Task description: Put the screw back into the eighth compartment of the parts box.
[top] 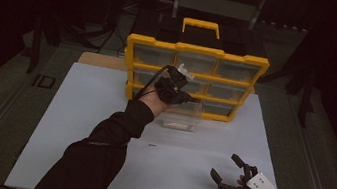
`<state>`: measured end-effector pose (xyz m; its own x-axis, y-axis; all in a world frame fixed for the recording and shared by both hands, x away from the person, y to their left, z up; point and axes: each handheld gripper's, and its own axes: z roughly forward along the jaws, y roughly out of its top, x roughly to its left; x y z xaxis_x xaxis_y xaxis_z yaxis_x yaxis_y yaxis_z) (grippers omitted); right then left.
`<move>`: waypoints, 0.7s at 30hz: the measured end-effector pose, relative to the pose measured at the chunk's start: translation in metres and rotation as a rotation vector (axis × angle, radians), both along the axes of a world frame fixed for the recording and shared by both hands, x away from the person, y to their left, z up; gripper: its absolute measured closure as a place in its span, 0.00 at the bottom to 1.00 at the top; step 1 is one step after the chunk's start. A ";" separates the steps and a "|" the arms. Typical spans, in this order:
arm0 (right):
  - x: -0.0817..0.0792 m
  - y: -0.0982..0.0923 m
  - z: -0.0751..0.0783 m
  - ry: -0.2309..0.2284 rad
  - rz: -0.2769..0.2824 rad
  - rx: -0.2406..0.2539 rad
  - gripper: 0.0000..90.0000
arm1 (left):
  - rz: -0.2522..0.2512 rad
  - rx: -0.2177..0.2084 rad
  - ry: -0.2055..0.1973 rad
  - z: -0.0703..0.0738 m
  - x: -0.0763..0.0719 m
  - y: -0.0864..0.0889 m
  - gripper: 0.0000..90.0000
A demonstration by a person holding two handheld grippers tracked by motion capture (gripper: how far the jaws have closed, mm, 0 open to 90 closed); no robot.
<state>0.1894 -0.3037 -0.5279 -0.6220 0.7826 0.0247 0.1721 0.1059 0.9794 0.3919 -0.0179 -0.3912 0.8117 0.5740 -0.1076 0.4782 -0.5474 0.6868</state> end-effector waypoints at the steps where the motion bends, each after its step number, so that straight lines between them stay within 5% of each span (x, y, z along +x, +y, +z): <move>1: 0.000 0.000 0.000 0.000 0.000 0.000 0.13 | 0.005 0.006 0.006 -0.001 0.000 -0.003 0.97; 8: 0.000 0.000 0.000 -0.001 0.002 0.002 0.13 | 0.047 0.049 0.025 -0.009 0.001 -0.020 0.97; 21: 0.000 0.000 0.000 -0.002 0.005 0.002 0.13 | 0.039 0.103 0.076 -0.030 0.006 -0.036 0.97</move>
